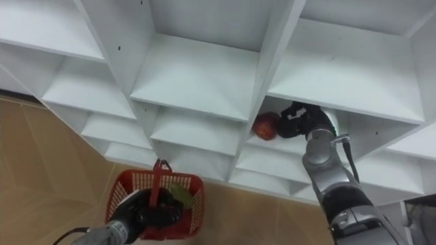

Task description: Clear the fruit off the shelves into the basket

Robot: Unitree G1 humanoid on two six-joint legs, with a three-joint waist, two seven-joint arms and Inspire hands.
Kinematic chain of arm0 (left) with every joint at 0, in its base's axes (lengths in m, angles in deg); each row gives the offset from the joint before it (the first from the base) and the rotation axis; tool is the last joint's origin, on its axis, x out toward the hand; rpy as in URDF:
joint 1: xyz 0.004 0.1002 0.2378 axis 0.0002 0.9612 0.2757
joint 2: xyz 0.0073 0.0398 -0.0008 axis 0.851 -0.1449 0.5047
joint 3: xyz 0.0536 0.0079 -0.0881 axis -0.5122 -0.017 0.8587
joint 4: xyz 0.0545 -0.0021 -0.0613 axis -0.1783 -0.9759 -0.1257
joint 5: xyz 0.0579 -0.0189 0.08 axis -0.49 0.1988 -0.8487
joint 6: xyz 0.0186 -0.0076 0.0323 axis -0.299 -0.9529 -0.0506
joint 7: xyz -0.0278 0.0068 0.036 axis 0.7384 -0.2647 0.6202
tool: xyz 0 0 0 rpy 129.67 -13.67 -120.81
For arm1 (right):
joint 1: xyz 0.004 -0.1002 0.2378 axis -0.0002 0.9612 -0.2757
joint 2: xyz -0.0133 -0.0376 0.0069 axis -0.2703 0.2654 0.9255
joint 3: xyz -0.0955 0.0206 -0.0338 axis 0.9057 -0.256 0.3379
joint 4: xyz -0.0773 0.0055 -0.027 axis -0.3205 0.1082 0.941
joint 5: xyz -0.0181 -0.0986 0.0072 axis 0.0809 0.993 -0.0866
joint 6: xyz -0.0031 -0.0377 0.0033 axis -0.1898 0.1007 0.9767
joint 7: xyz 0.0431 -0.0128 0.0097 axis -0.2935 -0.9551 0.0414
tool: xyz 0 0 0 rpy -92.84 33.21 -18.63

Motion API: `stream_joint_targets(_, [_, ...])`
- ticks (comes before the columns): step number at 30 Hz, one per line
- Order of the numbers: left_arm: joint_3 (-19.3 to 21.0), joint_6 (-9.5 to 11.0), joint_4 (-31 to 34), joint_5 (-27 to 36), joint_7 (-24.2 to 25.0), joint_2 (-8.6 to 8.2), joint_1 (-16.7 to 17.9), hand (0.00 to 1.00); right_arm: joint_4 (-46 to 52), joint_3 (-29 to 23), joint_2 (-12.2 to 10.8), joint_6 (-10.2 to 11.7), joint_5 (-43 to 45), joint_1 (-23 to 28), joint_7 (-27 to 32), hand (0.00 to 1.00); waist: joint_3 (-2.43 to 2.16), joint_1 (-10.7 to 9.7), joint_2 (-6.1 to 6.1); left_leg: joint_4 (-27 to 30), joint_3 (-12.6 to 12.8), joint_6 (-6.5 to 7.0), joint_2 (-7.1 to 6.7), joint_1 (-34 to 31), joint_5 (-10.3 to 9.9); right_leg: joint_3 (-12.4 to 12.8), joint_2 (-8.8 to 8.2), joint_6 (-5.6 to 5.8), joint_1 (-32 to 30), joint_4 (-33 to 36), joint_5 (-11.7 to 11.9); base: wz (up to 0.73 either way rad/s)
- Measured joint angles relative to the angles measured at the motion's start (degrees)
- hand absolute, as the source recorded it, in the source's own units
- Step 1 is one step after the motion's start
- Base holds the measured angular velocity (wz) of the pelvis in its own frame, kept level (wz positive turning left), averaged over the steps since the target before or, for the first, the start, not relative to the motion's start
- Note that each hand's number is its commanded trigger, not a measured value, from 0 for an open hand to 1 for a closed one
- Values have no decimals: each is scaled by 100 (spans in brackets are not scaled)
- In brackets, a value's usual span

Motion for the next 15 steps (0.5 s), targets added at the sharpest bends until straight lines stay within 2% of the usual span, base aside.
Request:
stream_joint_targets(1, [0, 0, 13, 7, 2, 14, 71, 100, 1, 68, -1, 0, -52, 82, 9, 100, -51, 1, -14, -21, 0, 0, 0, 101, 0, -4, 1, 1, 98, -8, -1, 0])
stream_joint_targets(2, [-1, 0, 9, 22, 2, 24, 137, 100, 1, 167, -4, 0, -71, 130, 9, 100, -80, 1, -22, -32, -3, -1, 0, 190, 0, 10, 6, 1, 182, -17, -3, -3])
stream_joint_targets(3, [-2, 0, 5, 23, 3, 25, 162, 100, 1, 192, -8, 0, -72, 139, -2, 94, -89, 1, -23, -37, -3, -1, 0, 222, 0, 21, 9, 1, 205, -20, -3, -8])
stream_joint_targets(5, [-4, 0, 2, 20, 5, 26, 271, 100, 1, 215, -66, 0, -69, 181, -22, 13, -96, -16, -10, -86, -3, -2, 6, 320, -1, 30, 20, 0, 274, -28, -3, -2])
stream_joint_targets(6, [-3, 0, -5, 13, 7, 23, 295, 100, 1, 215, -80, 1, -66, 207, -27, 0, -97, -15, -10, -89, -3, -2, 7, 333, -1, 30, 21, 0, 286, -41, -3, 3])
stream_joint_targets(11, [-1, 0, -80, -12, 17, 40, 534, 100, 0, 215, -160, 5, -61, 359, -103, 0, -95, -9, 23, -129, -27, -2, 9, 368, -3, 16, 27, 21, 331, -100, 53, 0])
stream_joint_targets(15, [-2, -2, -82, -11, 19, 65, 596, 100, 0, 216, -225, 12, -46, 362, -103, 0, -90, -21, 43, -116, -88, 0, -10, 357, -3, -42, 13, 27, 348, -102, 66, 6])
